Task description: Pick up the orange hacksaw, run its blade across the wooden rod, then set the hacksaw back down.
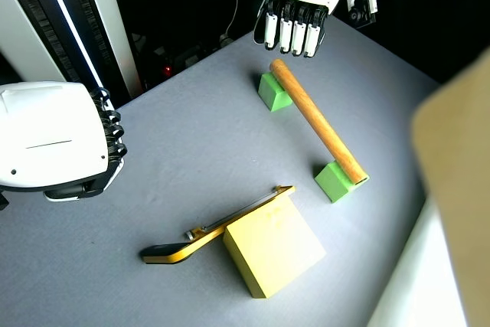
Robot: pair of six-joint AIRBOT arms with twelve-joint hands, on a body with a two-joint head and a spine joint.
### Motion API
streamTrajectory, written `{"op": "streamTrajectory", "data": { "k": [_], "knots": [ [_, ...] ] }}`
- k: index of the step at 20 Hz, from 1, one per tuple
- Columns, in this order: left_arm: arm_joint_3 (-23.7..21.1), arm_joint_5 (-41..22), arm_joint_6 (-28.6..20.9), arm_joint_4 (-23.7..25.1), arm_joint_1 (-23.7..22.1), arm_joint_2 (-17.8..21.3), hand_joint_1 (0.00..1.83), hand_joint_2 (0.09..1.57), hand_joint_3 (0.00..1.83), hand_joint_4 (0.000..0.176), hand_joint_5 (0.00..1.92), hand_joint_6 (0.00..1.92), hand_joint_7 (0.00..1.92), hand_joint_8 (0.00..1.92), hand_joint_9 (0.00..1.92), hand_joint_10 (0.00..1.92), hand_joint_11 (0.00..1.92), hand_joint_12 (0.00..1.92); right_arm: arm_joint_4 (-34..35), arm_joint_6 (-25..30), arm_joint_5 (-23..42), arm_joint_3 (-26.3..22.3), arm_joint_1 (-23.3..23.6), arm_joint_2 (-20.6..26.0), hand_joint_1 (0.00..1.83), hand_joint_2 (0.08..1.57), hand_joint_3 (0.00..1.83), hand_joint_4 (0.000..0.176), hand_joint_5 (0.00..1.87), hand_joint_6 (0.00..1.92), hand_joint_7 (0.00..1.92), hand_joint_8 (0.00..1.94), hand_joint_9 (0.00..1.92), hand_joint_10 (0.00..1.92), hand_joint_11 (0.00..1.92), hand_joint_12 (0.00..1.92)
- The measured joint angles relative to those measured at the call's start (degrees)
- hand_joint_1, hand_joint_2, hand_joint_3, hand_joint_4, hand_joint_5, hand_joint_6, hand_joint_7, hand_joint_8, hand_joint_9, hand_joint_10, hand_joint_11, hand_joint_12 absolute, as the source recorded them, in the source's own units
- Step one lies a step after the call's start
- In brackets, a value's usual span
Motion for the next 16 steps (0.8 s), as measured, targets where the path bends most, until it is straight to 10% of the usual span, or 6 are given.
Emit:
{"op": "streamTrajectory", "data": {
  "k": [10, 16],
  "knots": [
    [1.1, 0.5, 0.2, -1.5, 0.0, 0.3, 0.00, 1.11, 0.03, 0.000, 0.00, 0.00, 0.00, 0.00, 0.00, 0.00, 0.00, 0.00, -0.9, 6.8, -0.2, 0.0, -0.4, 0.0, 0.00, 1.03, 0.00, 0.000, 0.06, 0.00, 0.08, 0.01, 0.10, 0.01, 0.00, 0.53],
    [0.1, 8.1, -0.1, -2.1, -0.1, 1.1, 0.00, 1.12, 0.02, 0.000, 0.00, 0.00, 0.00, 0.00, 0.00, 0.00, 0.00, 0.00, -0.1, 23.0, -9.0, -0.1, 0.3, 1.8, 0.30, 0.97, 0.00, 0.000, 0.07, 0.00, 0.08, 0.00, 0.11, 0.00, 0.00, 0.57]
  ]
}}
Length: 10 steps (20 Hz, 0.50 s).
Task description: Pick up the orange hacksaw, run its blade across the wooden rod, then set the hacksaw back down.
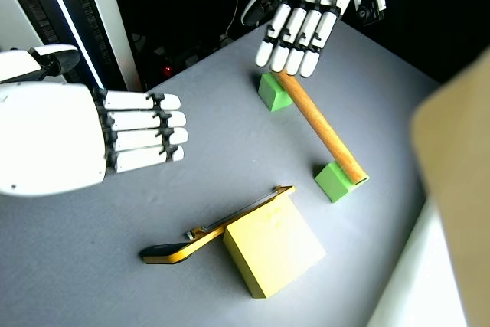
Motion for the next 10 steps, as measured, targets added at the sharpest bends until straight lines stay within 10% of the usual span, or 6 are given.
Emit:
{"op": "streamTrajectory", "data": {
  "k": [10],
  "knots": [
    [-14.8, 26.9, -0.4, -10.8, -3.4, 8.5, 0.00, 1.15, 0.02, 0.000, 0.00, 0.00, 0.00, 0.00, 0.00, 0.00, 0.00, 0.00, 1.5, 31.5, -20.2, 0.8, -2.7, 3.0, 0.77, 1.05, 0.00, 0.000, 0.10, 0.01, 0.08, 0.00, 0.12, 0.01, 0.00, 0.68]
  ]
}}
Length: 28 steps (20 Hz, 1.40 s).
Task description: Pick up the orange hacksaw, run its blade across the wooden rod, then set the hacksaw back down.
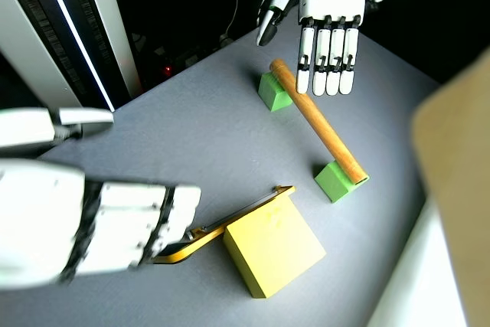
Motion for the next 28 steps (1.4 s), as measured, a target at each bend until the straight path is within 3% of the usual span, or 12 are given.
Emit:
{"op": "streamTrajectory", "data": {
  "k": [4, 9, 10, 12, 15, 17, 18, 19, 20, 22, 24, 28],
  "knots": [
    [-3.9, 2.1, -2.8, 0.7, -1.1, 4.0, 0.00, 1.14, 0.02, 0.000, 0.00, 0.00, 0.00, 0.00, 0.00, 0.00, 0.00, 0.00, 0.8, 7.9, -2.5, 3.1, -3.2, -0.2, 0.89, 1.09, 0.01, 0.000, 0.09, 0.00, 0.07, 0.00, 0.12, 0.01, 0.00, 0.66],
    [-8.1, -2.9, -3.9, 3.2, 6.4, 8.7, 0.00, 1.15, 0.02, 0.000, 0.00, 0.00, 0.00, 0.00, 0.00, 0.00, 0.00, 0.00, 0.7, 17.4, -3.6, 4.8, -7.9, -1.0, 0.92, 1.10, 0.00, 0.000, 0.10, 0.01, 0.07, 0.00, 0.12, 0.00, 0.00, 0.58],
    [-8.6, -4.1, -4.0, 2.9, 8.7, 9.5, 0.00, 1.15, 0.02, 0.000, 0.00, 0.00, 0.00, 0.00, 0.00, 0.00, 0.00, 0.00, 0.9, 20.2, -3.7, 4.8, -8.4, -1.5, 0.86, 1.14, 0.01, 0.000, 0.07, 0.00, 0.05, 0.00, 0.10, 0.00, 0.00, 0.49],
    [-8.8, -5.0, -4.0, 3.7, 12.2, 10.0, 0.00, 1.16, 0.02, 0.000, 0.00, 0.00, 0.00, 0.00, 0.00, 0.00, 0.00, 0.00, 0.9, 25.5, -4.0, 4.4, -9.3, -2.1, 0.87, 1.17, 0.01, 0.000, 0.08, 0.01, 0.06, 0.00, 0.10, 0.00, 0.00, 0.42],
    [-8.9, -5.7, -4.2, 2.7, 14.0, 10.5, 0.00, 1.16, 0.02, 0.000, 0.00, 0.00, 0.00, 0.00, 0.00, 0.00, 0.00, 0.00, 0.9, 29.4, -4.7, 4.2, -9.6, -2.4, 0.84, 1.20, 0.01, 0.000, 0.06, 0.00, 0.05, 0.00, 0.09, 0.00, 0.00, 0.37],
    [-9.2, -3.4, -4.8, 3.2, 14.2, 10.4, 0.00, 1.17, 0.02, 0.000, 0.00, 0.00, 0.00, 0.00, 0.00, 0.00, 0.00, 0.00, 1.1, 29.5, -4.8, 4.6, -10.4, -2.4, 0.81, 1.22, 0.01, 0.000, 0.04, 0.00, 0.03, 0.00, 0.08, 0.00, 0.00, 0.43],
    [-9.4, -2.1, -4.8, 2.8, 14.8, 10.4, 0.00, 1.16, 0.01, 0.000, 0.00, 0.00, 0.00, 0.00, 0.00, 0.00, 0.00, 0.00, 0.9, 29.5, -3.5, 5.7, -11.4, -2.6, 0.90, 1.18, 0.00, 0.000, 0.07, 0.01, 0.05, 0.01, 0.10, 0.01, 0.00, 0.51],
    [-9.4, -1.6, -4.8, 2.8, 15.0, 10.3, 0.00, 1.16, 0.01, 0.000, 0.00, 0.00, 0.00, 0.00, 0.00, 0.00, 0.00, 0.00, 0.8, 29.4, -2.1, 6.4, -11.7, -2.9, 0.85, 1.21, 0.01, 0.000, 0.02, 0.00, 0.01, 0.00, 0.06, 0.00, 0.00, 0.46],
    [-9.4, -0.7, -4.9, 2.9, 15.8, 10.2, 0.00, 1.17, 0.02, 0.000, 0.00, 0.00, 0.00, 0.00, 0.00, 0.00, 0.00, 0.00, 0.8, 28.5, 0.9, 8.2, -12.9, -3.3, 0.89, 1.20, 0.00, 0.000, 0.06, 0.01, 0.04, 0.00, 0.09, 0.01, 0.00, 0.61],
    [-9.4, -0.2, -4.9, 2.7, 16.3, 10.0, 0.00, 1.17, 0.02, 0.000, 0.00, 0.00, 0.00, 0.00, 0.00, 0.00, 0.00, 0.00, 0.4, 26.5, 3.7, 9.6, -13.5, -4.1, 0.88, 1.20, 0.00, 0.000, 0.07, 0.01, 0.05, 0.00, 0.09, 0.00, 0.00, 0.58],
    [-9.9, 0.7, -4.9, 2.6, 16.7, 9.2, 0.00, 1.17, 0.02, 0.000, 0.00, 0.00, 0.00, 0.00, 0.00, 0.00, 0.00, 0.00, 11.7, 14.6, 6.1, 11.3, -15.6, -5.9, 0.84, 1.22, 0.00, 0.000, 0.05, 0.00, 0.04, 0.00, 0.08, 0.00, 0.00, 0.55],
    [-11.0, 2.3, -5.0, 2.9, 18.0, 8.5, 0.00, 1.17, 0.01, 0.000, 0.00, 0.00, 0.00, 0.00, 0.00, 0.00, 0.00, 0.00, 23.4, 3.2, 14.3, 20.0, -20.7, -11.3, 0.90, 1.15, 0.00, 0.000, 0.11, 0.01, 0.08, 0.00, 0.12, 0.01, 0.00, 0.73]
  ]
}}
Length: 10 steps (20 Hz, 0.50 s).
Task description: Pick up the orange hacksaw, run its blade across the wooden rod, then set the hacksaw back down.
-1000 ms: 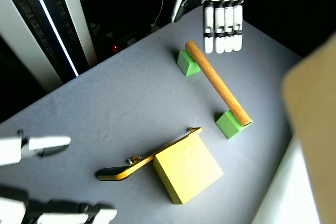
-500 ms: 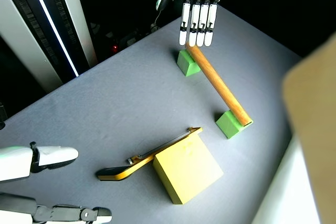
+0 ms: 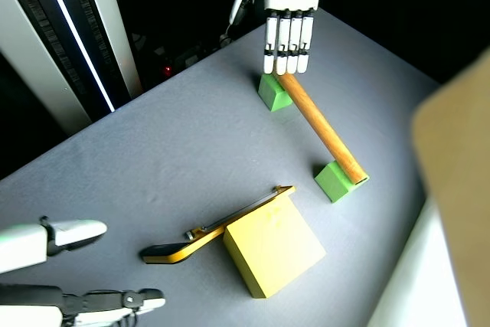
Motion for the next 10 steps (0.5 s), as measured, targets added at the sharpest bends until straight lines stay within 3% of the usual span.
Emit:
{"op": "streamTrajectory", "data": {
  "k": [4, 5, 7, 10],
  "knots": [
    [0.1, 1.7, 0.0, -0.5, 0.0, -1.1, 0.00, 1.17, 0.01, 0.000, 0.00, 0.00, 0.00, 0.00, 0.00, 0.00, 0.00, 0.00, 2.6, -2.2, 5.0, 5.0, -1.4, -2.5, 0.86, 1.17, 0.01, 0.000, 0.11, 0.00, 0.08, 0.00, 0.13, 0.00, 0.00, 0.81],
    [0.3, 2.3, 0.2, -0.3, 0.0, -1.3, 0.00, 1.17, 0.01, 0.000, 0.00, 0.00, 0.00, 0.00, 0.00, 0.00, 0.00, 0.00, 4.7, -4.1, 6.6, 6.4, -2.3, -3.7, 0.83, 1.21, 0.02, 0.000, 0.07, 0.00, 0.05, 0.00, 0.09, 0.00, 0.00, 0.73],
    [1.5, 3.2, 0.2, -0.5, 0.0, -1.9, 0.00, 1.17, 0.01, 0.000, 0.00, 0.00, 0.00, 0.00, 0.00, 0.00, 0.00, 0.00, 10.3, -9.3, 7.1, 6.8, -3.6, -5.8, 0.84, 1.22, 0.01, 0.000, 0.09, 0.01, 0.07, 0.01, 0.11, 0.01, 0.00, 0.72],
    [4.1, 3.1, 1.4, -0.6, -0.2, -2.8, 0.00, 1.18, 0.01, 0.000, 0.00, 0.00, 0.00, 0.00, 0.00, 0.00, 0.00, 0.00, 13.4, -10.0, 8.5, 6.7, -4.5, -8.3, 0.90, 1.15, 0.00, 0.000, 0.12, 0.01, 0.10, 0.01, 0.13, 0.01, 0.00, 0.75]
  ]
}}
